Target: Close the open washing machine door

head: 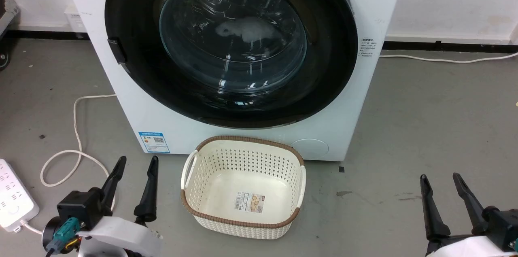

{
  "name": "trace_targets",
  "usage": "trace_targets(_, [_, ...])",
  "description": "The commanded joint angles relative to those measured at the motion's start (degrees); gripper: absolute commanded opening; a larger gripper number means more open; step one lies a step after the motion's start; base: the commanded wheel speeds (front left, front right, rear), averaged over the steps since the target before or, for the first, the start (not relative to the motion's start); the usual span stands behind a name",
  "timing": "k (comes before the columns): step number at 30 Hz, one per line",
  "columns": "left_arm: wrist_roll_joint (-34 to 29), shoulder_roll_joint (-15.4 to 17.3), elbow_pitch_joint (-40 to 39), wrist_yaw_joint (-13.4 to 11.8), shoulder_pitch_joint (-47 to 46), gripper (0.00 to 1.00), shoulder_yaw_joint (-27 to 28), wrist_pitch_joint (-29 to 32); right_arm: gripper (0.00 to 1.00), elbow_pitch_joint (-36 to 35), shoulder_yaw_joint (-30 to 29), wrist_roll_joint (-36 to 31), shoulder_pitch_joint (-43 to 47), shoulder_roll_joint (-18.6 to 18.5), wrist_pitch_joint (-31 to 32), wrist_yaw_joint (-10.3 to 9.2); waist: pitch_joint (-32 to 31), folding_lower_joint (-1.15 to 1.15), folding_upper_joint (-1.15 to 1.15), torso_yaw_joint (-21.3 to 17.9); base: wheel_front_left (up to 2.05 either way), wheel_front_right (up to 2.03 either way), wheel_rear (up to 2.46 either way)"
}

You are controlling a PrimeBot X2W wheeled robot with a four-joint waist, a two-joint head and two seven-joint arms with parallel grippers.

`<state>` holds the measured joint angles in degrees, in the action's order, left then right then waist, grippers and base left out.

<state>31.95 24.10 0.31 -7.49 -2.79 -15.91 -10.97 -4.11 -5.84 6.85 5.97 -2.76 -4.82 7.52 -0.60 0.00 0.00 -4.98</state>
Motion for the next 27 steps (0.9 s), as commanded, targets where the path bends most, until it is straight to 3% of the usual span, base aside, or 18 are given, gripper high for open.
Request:
trace_targets(1, [0.49, -0.27, -0.15, -0.49, 0.52, 1.0, 0.12, -0.24, 1.0, -0.16, -0.1, 0.43, 1.03, -0.11, -0.26, -0.03, -0.01, 0.0, 0.0, -0.03, 0.0, 0.0, 0.0])
trace_targets(16, [1.44, -0.12, 0.05, -0.63, 0.14, 1.0, 0.4, -0.26, 1.0, 0.5, -0.23, 1.06, 0.96, -0.11, -1.13, -0.03, 0.18, 0.0, 0.0, -0.07, 0.0, 0.0, 0.0])
trace_targets(17, [1.47, -0.1, 0.14, -0.63, 0.0, 0.0, 0.31, -0.07, 0.0, 0.43, -0.09, 0.76, 0.22, 0.0, -0.8, 0.0, 0.18, 0.0, 0.0, -0.07, 0.0, 0.0, 0.0])
trace_targets(27, [-0.24, -1.16, 0.11, -0.21, 0.14, 0.0, 1.04, 0.49, 0.0, 0.61, 0.25, 0.37, -0.1, -0.01, -0.52, 0.01, 0.21, 0.0, 0.0, 0.19, 0.0, 0.0, 0.0])
